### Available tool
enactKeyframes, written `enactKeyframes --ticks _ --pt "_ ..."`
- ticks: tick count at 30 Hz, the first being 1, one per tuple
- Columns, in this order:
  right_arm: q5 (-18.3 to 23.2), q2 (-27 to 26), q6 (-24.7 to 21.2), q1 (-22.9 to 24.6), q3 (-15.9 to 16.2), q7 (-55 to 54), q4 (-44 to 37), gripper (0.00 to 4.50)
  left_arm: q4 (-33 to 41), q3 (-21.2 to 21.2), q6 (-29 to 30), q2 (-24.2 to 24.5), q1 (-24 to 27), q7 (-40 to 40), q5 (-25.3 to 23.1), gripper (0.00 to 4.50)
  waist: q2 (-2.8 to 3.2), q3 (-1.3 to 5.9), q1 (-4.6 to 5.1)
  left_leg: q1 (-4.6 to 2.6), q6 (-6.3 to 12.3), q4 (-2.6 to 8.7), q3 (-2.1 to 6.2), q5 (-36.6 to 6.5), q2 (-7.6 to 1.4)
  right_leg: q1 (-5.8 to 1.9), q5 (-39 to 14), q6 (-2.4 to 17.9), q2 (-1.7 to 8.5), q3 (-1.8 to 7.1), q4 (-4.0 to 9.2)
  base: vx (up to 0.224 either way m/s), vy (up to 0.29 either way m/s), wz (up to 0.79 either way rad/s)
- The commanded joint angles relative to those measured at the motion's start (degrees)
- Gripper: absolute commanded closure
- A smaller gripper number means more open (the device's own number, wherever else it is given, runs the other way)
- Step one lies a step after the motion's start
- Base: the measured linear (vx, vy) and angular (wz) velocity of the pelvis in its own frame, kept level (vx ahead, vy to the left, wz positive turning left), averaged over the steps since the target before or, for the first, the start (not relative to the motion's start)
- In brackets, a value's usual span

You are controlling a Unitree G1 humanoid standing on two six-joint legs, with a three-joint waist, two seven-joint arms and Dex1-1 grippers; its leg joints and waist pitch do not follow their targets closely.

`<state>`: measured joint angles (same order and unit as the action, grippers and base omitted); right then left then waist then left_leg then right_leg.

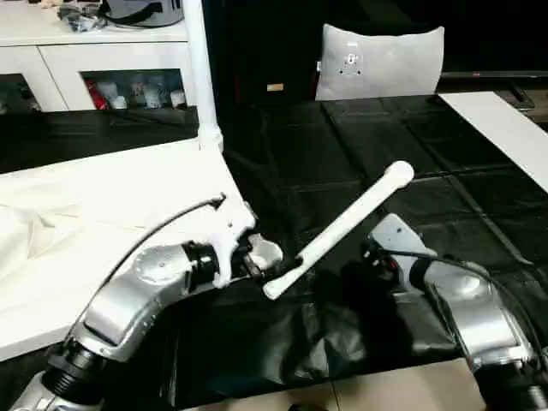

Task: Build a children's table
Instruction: Insert table leg to table base

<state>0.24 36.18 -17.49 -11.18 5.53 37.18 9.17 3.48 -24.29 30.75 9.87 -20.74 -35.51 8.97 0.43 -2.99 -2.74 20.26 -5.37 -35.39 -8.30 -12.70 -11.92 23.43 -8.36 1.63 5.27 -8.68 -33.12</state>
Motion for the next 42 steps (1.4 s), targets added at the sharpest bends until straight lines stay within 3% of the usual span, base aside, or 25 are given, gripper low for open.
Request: enactKeyframes --ticks 1,9,15,18,20,21,22,23,24,25,26,27,28,29,30,31,34,37,38,40,42 --pt "-0.5 0.6 -0.4 0.5 -0.6 -0.1 -0.8 0.04 -0.7 -1.2 0.6 -0.2 -0.3 0.0 -1.2 0.00 -1.74 3.67 0.12 0.80 5.35 3.82 -0.77 -8.4 -0.48 -3.60 -27.3 1.8 2.69 2.55 5.37 0.000 0.000 0.00" --pt "-0.2 0.4 -0.9 0.5 -0.3 0.4 -2.2 0.04 -0.5 -4.2 1.2 0.1 1.0 -1.4 -1.7 0.00 -1.93 3.63 0.52 0.89 5.20 3.76 -0.71 -8.9 -0.32 -3.56 -28.9 0.4 2.70 2.40 5.62 0.000 0.000 0.00" --pt "0.2 -1.3 1.5 -0.7 1.3 1.7 -1.3 0.04 -0.7 0.4 -3.4 3.5 2.4 0.9 -3.4 0.00 -1.96 3.54 0.95 1.06 4.96 3.73 -0.56 -9.8 -0.07 -3.51 -30.7 -1.2 2.70 1.96 5.94 0.000 0.000 0.00" --pt "-0.2 -1.7 3.9 -2.3 1.0 1.0 0.2 0.04 1.3 3.8 -4.8 4.0 3.1 0.6 -1.3 0.00 -1.74 3.59 0.80 0.64 4.86 3.83 -0.59 -9.8 -0.37 -3.24 -29.7 0.3 2.73 2.08 5.73 0.000 0.000 0.00" --pt "0.1 -1.1 5.8 -4.1 0.2 1.8 1.2 0.04 2.9 7.6 -5.3 4.4 3.5 0.9 0.6 0.00 -1.02 3.68 0.47 0.59 4.87 3.94 -0.45 -9.5 -0.63 -3.39 -27.6 1.7 2.87 2.26 5.37 0.000 0.000 0.00" --pt "-0.6 0.3 9.1 -5.5 0.7 3.2 2.4 0.04 3.1 9.4 -5.0 4.8 3.7 1.5 1.0 0.00 -1.33 3.63 0.50 0.66 4.96 4.00 -0.52 -9.3 -0.73 -3.45 -26.5 2.4 2.81 2.40 5.24 0.000 0.000 0.00" --pt "-0.7 1.0 10.9 -6.2 1.2 5.0 3.1 0.04 3.2 10.0 -4.9 5.1 3.8 1.5 1.2 0.00 -0.97 3.65 0.52 0.64 5.07 3.99 -0.55 -9.7 -0.77 -3.44 -25.8 2.9 2.78 2.48 5.16 0.000 0.000 0.00" --pt "-0.7 1.0 10.9 -6.2 1.2 5.0 3.1 0.04 3.2 10.0 -4.9 5.1 3.8 1.5 1.2 0.00 -1.08 3.74 0.39 0.59 5.18 3.94 -0.55 -9.7 -0.80 -3.49 -25.4 3.2 2.87 2.49 4.97 0.000 0.000 0.00" --pt "-1.7 2.2 13.7 -7.9 2.5 7.6 5.0 0.04 3.2 10.5 -5.0 6.2 4.0 1.2 1.4 0.00 -0.50 3.70 0.09 0.53 5.41 3.92 -0.56 -9.4 -0.70 -3.51 -24.8 3.8 2.88 2.62 4.76 0.000 0.000 0.00" --pt "-2.7 3.1 16.5 -9.7 3.9 9.8 7.4 0.04 3.3 10.4 -5.0 7.4 4.2 0.3 1.3 0.00 -0.72 3.74 0.17 0.74 5.59 3.97 -0.53 -9.4 -0.77 -3.70 -24.2 4.0 2.80 2.65 4.69 0.000 0.000 0.00" --pt "-2.7 3.1 16.5 -9.7 3.9 9.8 7.4 0.04 3.3 10.4 -5.0 7.4 4.2 0.3 1.3 0.00 -0.80 3.83 0.16 0.67 5.62 3.90 -0.49 -9.5 -0.77 -3.62 -24.1 4.5 2.82 2.60 4.49 0.000 0.000 0.00" --pt "-4.9 4.4 21.8 -12.9 6.8 13.3 11.9 0.04 3.8 10.3 -4.7 9.3 4.6 -1.7 1.5 0.00 -0.92 3.87 0.13 0.69 5.67 3.86 -0.53 -9.5 -0.81 -3.67 -23.8 5.0 2.98 2.68 4.39 0.000 0.000 0.00" --pt "-4.9 4.4 21.8 -12.9 6.8 13.3 11.9 0.04 3.8 10.3 -4.7 9.3 4.6 -1.7 1.5 0.00 -0.82 3.79 0.26 0.79 5.86 3.93 -0.56 -9.2 -0.80 -3.72 -23.2 5.8 2.86 2.78 4.35 0.000 0.000 0.00" --pt "-7.1 5.5 26.0 -16.1 9.6 16.6 16.5 0.04 4.8 10.5 -4.1 10.9 4.8 -3.9 2.2 0.00 -0.81 3.81 0.37 0.75 5.95 3.86 -0.56 -8.8 -0.95 -3.59 -21.9 6.9 2.86 2.91 4.05 0.000 0.000 0.00" --pt "-7.3 5.5 26.3 -16.4 9.8 16.9 17.0 0.04 4.9 10.5 -4.0 11.0 4.9 -4.2 2.3 0.00 -0.80 3.98 0.34 0.73 6.02 3.82 -0.47 -8.7 -0.94 -3.73 -21.2 7.6 2.94 2.85 3.78 0.000 0.000 0.00" --pt "-9.4 6.2 29.6 -19.9 12.4 20.1 21.8 0.04 6.2 10.9 -3.1 12.6 5.0 -6.4 3.4 0.00 -0.93 3.97 0.34 0.69 6.19 3.81 -0.48 -8.8 -1.12 -3.71 -20.6 8.7 3.06 2.95 3.44 0.000 0.000 0.00" --pt "-11.4 6.2 33.6 -25.0 15.0 25.1 28.0 0.04 8.0 11.0 -1.8 14.8 5.2 -8.7 4.3 0.00 -1.55 3.81 0.52 0.81 6.77 3.72 -0.58 -8.8 -1.15 -3.75 -20.4 10.6 3.10 3.20 3.01 0.000 0.000 0.00" --pt "-14.2 4.7 37.1 -30.3 17.0 26.6 34.8 0.04 9.7 10.7 -0.9 16.5 5.9 -9.6 4.9 0.00 -2.20 3.72 0.50 0.90 6.93 3.55 -0.81 -7.7 -1.13 -3.71 -20.8 10.6 3.16 3.48 2.98 0.000 0.000 0.00" --pt "-14.9 4.2 38.1 -31.5 17.6 26.5 36.9 0.04 10.0 10.7 -0.7 16.7 6.1 -9.6 5.1 0.00 -1.95 3.73 0.42 0.86 6.69 3.53 -0.70 -7.6 -1.22 -3.62 -20.9 10.8 3.24 3.49 2.70 0.000 0.000 0.00" --pt "-15.9 3.2 39.0 -33.0 18.1 25.5 39.3 0.04 10.4 10.7 -0.6 16.9 6.5 -9.5 5.1 0.00 -2.30 3.58 0.40 1.01 6.26 3.46 -0.80 -7.6 -1.12 -3.52 -21.4 10.5 3.12 3.66 2.75 0.000 0.000 0.00" --pt "-18.8 0.2 43.0 -37.4 20.3 22.4 47.1 0.21 11.5 10.8 0.1 17.4 7.2 -9.5 5.2 0.00 -2.58 3.57 0.58 1.03 5.23 3.48 -0.80 -8.7 -1.07 -3.39 -22.8 10.4 3.09 3.47 2.72 0.000 0.000 0.00"
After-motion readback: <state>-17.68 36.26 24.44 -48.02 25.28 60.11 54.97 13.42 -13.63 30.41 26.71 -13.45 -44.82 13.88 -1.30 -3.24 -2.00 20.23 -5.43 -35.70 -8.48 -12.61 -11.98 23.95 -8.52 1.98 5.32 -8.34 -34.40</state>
